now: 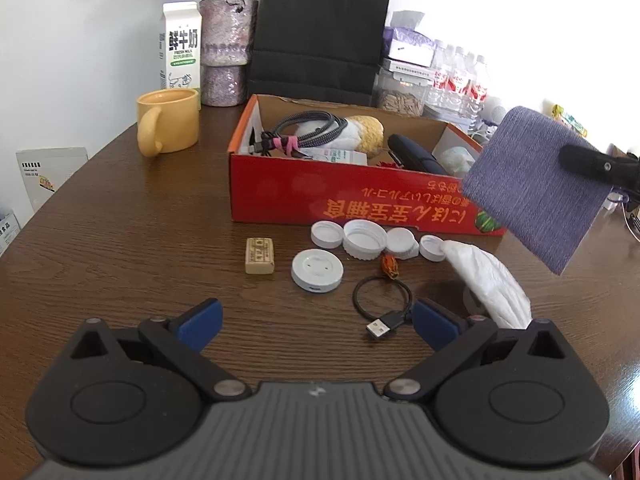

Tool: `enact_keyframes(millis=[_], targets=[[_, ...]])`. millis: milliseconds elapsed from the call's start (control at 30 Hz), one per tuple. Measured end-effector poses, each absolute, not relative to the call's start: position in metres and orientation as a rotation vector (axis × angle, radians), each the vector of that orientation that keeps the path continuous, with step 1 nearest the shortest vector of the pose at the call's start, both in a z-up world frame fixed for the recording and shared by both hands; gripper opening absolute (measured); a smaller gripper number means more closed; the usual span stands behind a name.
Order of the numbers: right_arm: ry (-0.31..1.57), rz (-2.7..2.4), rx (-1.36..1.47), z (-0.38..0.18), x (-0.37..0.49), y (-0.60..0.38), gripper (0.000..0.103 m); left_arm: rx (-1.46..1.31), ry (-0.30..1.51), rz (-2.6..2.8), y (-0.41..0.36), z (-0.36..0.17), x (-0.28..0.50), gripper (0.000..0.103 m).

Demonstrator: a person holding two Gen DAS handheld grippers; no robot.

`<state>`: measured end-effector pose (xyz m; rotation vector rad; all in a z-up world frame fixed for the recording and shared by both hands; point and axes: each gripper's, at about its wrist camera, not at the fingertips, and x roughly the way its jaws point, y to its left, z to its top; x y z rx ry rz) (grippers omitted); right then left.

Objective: Organize objects
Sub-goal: 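Lift the purple pouch with the right tool while the left tool grasps the black USB cable, then carry the pouch and cable over the box and release both inside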

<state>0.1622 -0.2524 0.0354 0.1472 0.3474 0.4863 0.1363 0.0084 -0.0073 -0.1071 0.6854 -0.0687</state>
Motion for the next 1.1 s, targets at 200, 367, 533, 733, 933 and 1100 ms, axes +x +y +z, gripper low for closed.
enact_keyframes(millis=[200, 367, 533, 733, 933, 1100], targets=[[0.376, 0.481, 0.168, 0.023, 0.163, -0.258, 0.011, -0.066, 0.724, -0.100, -0.012, -0.019, 0.148, 0.103], [0.388, 0.488, 0.193, 0.014, 0.164, -0.261, 0.011, 0.011, 0.712, -0.113, -0.032, -0.027, 0.155, 0.102], [0.406, 0.489, 0.213, 0.005, 0.167, -0.267, 0.011, 0.144, 0.696, -0.185, -0.050, -0.034, 0.157, 0.068], [0.419, 0.501, 0.224, -0.001, 0.170, -0.269, 0.011, 0.214, 0.690, -0.257, -0.061, -0.039, 0.166, 0.047], [0.433, 0.508, 0.239, -0.007, 0.173, -0.271, 0.011, 0.172, 0.719, -0.348, -0.060, -0.038, 0.170, 0.014], [0.441, 0.509, 0.243, -0.009, 0.175, -0.271, 0.011, 0.118, 0.729, -0.313, -0.058, -0.036, 0.166, 0.012]])
